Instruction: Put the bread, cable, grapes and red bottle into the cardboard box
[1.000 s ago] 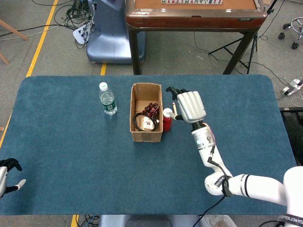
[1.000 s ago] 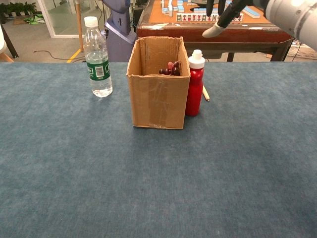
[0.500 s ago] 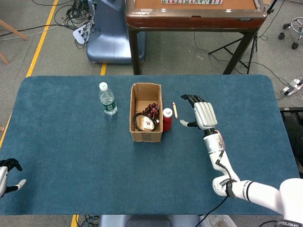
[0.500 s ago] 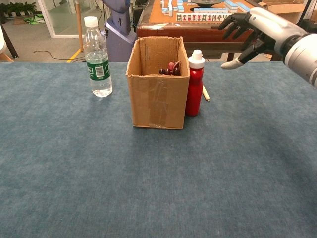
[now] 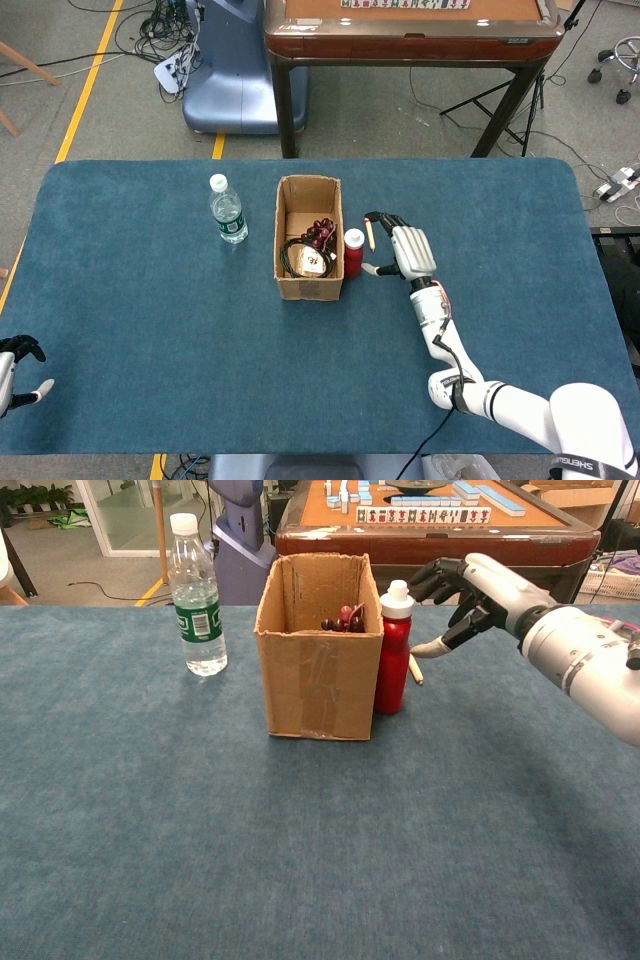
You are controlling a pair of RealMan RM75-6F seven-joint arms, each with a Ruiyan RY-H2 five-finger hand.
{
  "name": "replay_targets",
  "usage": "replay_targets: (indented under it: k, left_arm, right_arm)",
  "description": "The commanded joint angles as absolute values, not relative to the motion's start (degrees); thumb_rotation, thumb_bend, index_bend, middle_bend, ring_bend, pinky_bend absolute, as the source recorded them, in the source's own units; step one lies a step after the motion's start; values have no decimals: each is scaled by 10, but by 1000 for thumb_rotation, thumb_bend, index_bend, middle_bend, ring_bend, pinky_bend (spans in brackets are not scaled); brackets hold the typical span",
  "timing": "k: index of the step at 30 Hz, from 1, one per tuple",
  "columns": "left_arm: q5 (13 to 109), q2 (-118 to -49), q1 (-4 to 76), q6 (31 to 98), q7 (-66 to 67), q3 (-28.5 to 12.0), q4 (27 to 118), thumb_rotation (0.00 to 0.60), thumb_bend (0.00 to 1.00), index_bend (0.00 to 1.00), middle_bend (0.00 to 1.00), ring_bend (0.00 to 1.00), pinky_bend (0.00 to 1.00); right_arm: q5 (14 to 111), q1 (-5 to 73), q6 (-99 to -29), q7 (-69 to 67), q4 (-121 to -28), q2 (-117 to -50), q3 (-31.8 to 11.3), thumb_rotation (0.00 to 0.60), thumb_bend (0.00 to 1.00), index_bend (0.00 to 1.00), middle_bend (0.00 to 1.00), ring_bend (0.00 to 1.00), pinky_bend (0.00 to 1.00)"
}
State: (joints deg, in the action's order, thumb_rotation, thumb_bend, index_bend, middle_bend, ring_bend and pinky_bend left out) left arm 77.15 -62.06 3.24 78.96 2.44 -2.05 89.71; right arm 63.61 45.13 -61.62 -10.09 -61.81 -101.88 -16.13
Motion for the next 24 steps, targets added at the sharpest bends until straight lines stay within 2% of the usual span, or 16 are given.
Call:
replay_targets:
  k: [1,24]
  left_arm:
    - [772,-620,32,790,24,-20,897,600,151,493,331,273,540]
    - [773,-618,32,790,20,-20,899,600,151,493,331,273,540]
  right_arm:
    - [644,454,-608,-113,-604,-1031,-168,600,0,233,265,210,370]
    - [686,466,-570,-204,-502,-1098,-186,600,0,233,319,218,370]
